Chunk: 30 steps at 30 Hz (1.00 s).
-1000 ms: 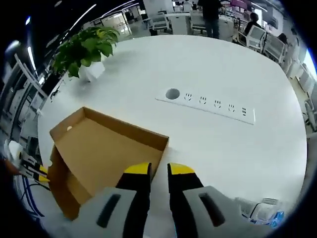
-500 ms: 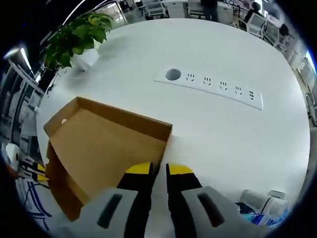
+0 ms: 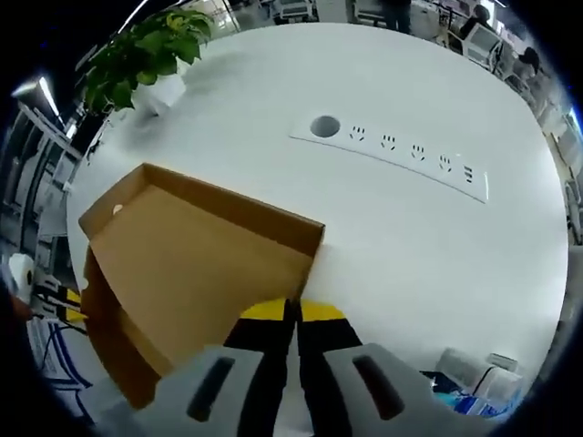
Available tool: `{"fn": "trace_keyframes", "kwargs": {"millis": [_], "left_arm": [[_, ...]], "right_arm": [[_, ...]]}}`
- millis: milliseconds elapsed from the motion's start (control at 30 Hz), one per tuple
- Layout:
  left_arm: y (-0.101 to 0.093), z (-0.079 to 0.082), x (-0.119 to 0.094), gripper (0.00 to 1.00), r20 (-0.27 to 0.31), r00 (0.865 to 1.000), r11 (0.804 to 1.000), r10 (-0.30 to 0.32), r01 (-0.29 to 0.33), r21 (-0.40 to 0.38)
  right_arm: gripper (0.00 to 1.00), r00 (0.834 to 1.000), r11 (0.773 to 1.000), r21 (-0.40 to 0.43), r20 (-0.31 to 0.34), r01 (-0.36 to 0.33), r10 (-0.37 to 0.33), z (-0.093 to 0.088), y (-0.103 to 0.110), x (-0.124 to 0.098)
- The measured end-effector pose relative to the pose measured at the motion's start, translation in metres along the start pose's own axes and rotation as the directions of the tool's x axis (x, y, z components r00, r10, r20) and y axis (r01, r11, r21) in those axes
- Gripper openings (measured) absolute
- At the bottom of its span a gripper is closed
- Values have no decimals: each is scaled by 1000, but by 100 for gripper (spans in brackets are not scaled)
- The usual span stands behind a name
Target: Operate the shoe box by opening the lid, removing the specified soft item, and placing it in the target area until the item is outside and the box remains undamaged.
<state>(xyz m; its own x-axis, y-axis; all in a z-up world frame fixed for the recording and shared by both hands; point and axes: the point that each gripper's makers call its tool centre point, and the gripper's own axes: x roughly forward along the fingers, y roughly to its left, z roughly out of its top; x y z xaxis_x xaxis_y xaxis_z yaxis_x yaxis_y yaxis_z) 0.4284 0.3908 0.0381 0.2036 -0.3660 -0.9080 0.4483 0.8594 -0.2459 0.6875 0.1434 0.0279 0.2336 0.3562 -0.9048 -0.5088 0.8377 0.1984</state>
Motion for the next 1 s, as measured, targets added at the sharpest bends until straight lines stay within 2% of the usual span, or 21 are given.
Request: {"fn": "trace_keyframes", "kwargs": {"millis": [133, 300, 400, 433, 500, 533, 667, 867, 1000], "left_arm": [[-1, 1, 0, 7, 3, 1000, 1000, 4, -4, -14], [-2, 1, 1, 7, 9, 1000, 999, 10, -9, -36], [-2, 1, 0, 7, 8, 1000, 999, 17, -17, -42], [-2, 1, 0, 7, 9, 1000, 999, 20, -19, -44], [-2, 2, 0, 6, 11, 1000, 998, 27, -26, -51], [-2, 2, 0, 6, 11, 1000, 998, 29, -29, -53], [-2, 2, 0, 6, 15, 999, 997, 41, -40, -67], [-2, 2, 1, 6, 18, 998, 995, 57, -55, -84], [-2, 2, 1, 6, 20, 998, 994, 65, -63, -85]], "right_arm": [[0, 998, 998, -57, 59, 21, -18, 8, 0, -5], [0, 981, 993, -106, 190, 52, -31, 22, 3, -16], [0, 972, 993, -104, 234, 55, -29, 24, 5, -22], [0, 964, 992, -107, 264, 60, -30, 26, 5, -25], [0, 963, 992, -107, 267, 63, -32, 23, 6, -29], [0, 954, 992, -106, 298, 63, -28, 25, 7, -32], [0, 937, 993, -103, 348, 58, -19, 28, 8, -40], [0, 913, 991, -116, 407, 67, -14, 34, 12, -52], [0, 891, 988, -135, 454, 72, -3, 35, 17, -62]]}}
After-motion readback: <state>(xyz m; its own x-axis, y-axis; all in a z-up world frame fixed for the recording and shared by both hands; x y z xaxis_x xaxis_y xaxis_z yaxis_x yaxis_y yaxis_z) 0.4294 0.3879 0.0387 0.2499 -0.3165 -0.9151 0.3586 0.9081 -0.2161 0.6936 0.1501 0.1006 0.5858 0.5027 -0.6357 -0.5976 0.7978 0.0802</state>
